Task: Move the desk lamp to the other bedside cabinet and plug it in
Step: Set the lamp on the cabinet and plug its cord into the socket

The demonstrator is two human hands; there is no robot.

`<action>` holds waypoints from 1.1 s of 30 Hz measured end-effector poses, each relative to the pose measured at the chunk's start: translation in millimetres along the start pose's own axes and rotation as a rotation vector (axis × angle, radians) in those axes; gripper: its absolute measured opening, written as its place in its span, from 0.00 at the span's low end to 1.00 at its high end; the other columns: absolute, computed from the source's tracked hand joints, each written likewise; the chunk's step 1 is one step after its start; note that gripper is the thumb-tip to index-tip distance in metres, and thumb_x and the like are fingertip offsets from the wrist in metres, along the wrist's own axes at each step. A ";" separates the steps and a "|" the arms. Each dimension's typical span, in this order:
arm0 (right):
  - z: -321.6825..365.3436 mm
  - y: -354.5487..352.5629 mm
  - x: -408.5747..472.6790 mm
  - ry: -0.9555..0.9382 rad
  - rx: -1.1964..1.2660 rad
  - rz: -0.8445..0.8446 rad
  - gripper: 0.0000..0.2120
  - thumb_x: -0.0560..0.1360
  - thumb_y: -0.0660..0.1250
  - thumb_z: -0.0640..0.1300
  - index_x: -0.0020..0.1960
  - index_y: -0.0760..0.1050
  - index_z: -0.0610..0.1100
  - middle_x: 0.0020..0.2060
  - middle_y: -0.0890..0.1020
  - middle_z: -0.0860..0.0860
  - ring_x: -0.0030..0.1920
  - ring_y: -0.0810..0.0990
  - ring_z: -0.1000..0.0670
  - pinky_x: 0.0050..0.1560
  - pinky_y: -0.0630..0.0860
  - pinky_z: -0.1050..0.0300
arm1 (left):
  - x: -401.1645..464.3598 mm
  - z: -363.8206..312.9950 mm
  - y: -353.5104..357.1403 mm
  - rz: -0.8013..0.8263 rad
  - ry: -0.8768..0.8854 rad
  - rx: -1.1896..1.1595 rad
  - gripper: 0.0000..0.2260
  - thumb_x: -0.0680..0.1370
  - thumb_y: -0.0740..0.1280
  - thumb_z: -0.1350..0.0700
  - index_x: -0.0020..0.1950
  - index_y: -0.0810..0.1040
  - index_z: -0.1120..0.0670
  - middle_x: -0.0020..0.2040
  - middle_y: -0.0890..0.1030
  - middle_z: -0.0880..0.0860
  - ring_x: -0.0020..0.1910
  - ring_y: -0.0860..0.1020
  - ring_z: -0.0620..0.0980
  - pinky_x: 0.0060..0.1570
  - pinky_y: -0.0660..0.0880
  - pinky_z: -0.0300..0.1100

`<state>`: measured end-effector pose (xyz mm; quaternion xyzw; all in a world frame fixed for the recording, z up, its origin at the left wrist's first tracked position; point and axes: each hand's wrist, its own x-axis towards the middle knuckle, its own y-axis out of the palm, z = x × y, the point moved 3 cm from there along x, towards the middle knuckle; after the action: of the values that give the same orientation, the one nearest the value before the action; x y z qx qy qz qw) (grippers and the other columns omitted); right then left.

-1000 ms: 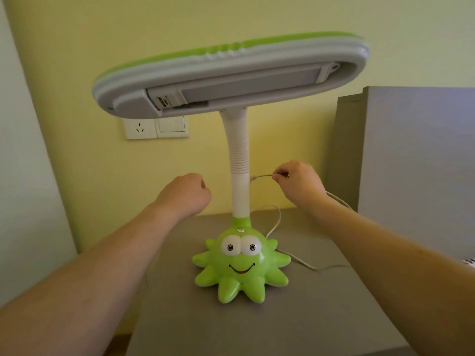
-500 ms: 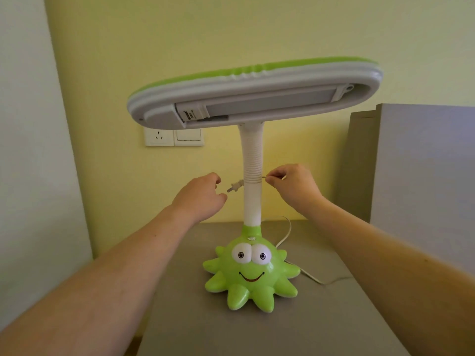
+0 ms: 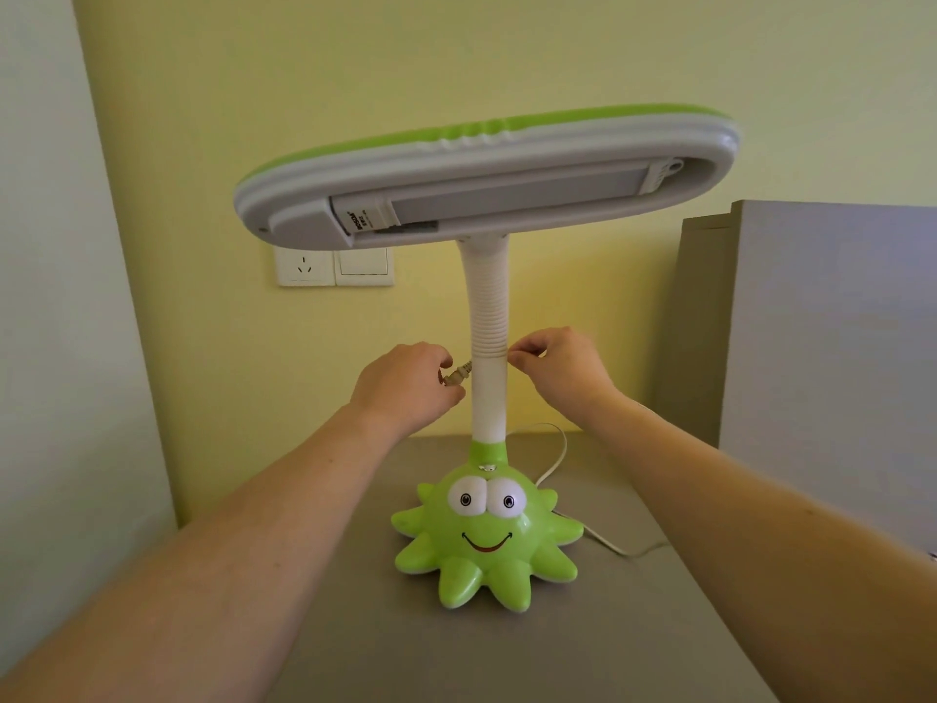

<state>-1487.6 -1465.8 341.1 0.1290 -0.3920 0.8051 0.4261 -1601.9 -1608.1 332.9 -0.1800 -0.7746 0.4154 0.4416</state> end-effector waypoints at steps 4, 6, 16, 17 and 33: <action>-1.1 -0.1 0.4 0.030 0.046 -0.010 0.07 0.74 0.66 0.44 0.47 0.83 0.45 0.32 0.78 0.57 0.28 0.71 0.56 0.29 0.67 0.62 | 0.9 2.2 2.6 -0.064 0.032 0.046 0.08 0.74 0.65 0.47 0.41 0.78 0.51 0.37 0.80 0.49 0.37 0.77 0.53 0.31 0.70 0.42; -0.4 1.5 -0.6 0.031 0.042 -0.010 0.08 0.75 0.66 0.45 0.47 0.83 0.45 0.34 0.80 0.55 0.28 0.71 0.55 0.29 0.67 0.62 | 1.1 2.0 2.1 -0.125 0.053 0.069 0.11 0.75 0.62 0.49 0.35 0.74 0.52 0.31 0.74 0.48 0.33 0.74 0.54 0.27 0.63 0.41; 15.1 27.4 -59.6 -0.139 -0.172 -0.357 0.25 0.75 0.62 0.45 0.71 0.67 0.44 0.68 0.72 0.49 0.68 0.69 0.46 0.68 0.64 0.53 | -24.2 59.2 -10.7 -0.286 -0.235 -0.108 0.15 0.76 0.59 0.47 0.31 0.69 0.53 0.29 0.74 0.50 0.29 0.72 0.54 0.26 0.60 0.41; 18.3 31.8 -67.1 -0.174 -0.206 -0.373 0.25 0.74 0.62 0.44 0.71 0.66 0.44 0.69 0.71 0.48 0.68 0.68 0.46 0.69 0.62 0.53 | -26.9 66.3 -11.2 -0.287 -0.272 -0.131 0.15 0.76 0.59 0.47 0.32 0.70 0.53 0.30 0.75 0.51 0.29 0.72 0.54 0.26 0.60 0.41; 77.7 190.0 -104.9 -0.323 -0.363 0.129 0.26 0.73 0.62 0.46 0.70 0.66 0.45 0.69 0.70 0.49 0.69 0.69 0.45 0.70 0.64 0.51 | -127.3 235.0 1.5 -0.267 -0.721 -0.086 0.17 0.76 0.58 0.47 0.34 0.75 0.57 0.31 0.75 0.54 0.29 0.73 0.54 0.28 0.66 0.40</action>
<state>-1583.6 -1647.3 236.4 0.1522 -0.6005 0.7160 0.3218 -1728.6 -1803.3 201.4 0.0616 -0.9136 0.3579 0.1831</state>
